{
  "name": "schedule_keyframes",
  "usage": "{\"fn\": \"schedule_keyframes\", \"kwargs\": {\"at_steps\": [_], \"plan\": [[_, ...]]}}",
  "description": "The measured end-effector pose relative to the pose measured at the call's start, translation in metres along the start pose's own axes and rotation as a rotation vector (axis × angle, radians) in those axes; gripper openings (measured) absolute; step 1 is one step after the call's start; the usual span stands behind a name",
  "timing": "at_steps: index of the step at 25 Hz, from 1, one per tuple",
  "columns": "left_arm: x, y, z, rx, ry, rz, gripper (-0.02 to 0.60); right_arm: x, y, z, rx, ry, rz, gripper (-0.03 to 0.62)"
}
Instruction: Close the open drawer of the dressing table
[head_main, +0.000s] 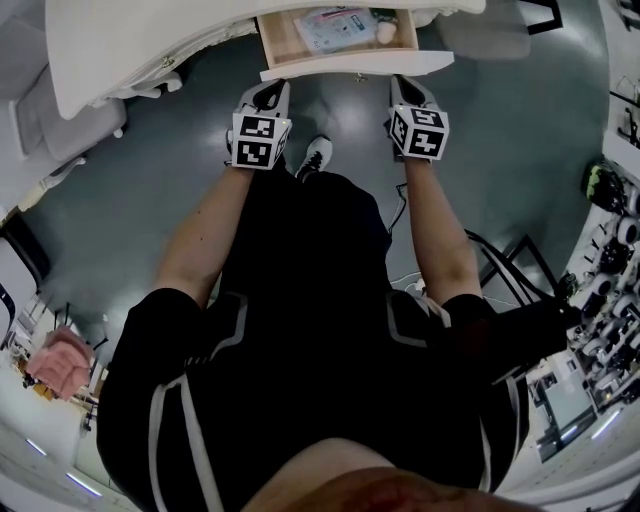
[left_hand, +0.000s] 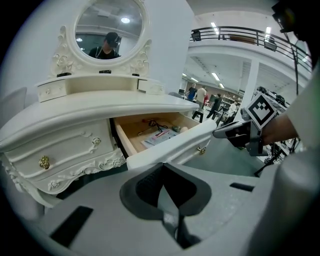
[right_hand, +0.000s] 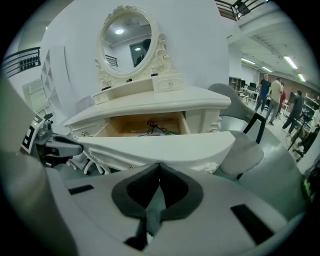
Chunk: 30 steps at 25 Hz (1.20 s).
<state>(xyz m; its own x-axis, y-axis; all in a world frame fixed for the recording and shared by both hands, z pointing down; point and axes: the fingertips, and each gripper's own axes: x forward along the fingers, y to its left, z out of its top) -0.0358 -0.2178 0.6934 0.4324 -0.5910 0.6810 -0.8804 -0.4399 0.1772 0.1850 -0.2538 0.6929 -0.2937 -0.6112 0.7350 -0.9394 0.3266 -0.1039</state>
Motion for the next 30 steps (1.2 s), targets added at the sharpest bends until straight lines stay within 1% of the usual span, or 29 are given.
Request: {"fn": "schedule_keyframes", "kwargs": {"at_steps": [12,19,23,30], "plan": [[0.021,0.04,0.027,0.01,-0.004,0.0,0.005,0.035,-0.002,0.039,0.034,-0.015,-0.019,0.006],[0.036,0.051,0.039,0.031,0.003,-0.016,0.005,0.05,-0.005,0.056,0.05,-0.026,-0.027,0.006],[0.042,0.057,0.046,0.007,-0.002,-0.022,0.005,0.058,-0.007,0.063,0.075,-0.04,-0.028,0.006],[0.047,0.07,0.059,0.001,-0.019,-0.008,0.005,0.069,-0.009,0.077,0.085,-0.054,-0.038,0.006]]}}
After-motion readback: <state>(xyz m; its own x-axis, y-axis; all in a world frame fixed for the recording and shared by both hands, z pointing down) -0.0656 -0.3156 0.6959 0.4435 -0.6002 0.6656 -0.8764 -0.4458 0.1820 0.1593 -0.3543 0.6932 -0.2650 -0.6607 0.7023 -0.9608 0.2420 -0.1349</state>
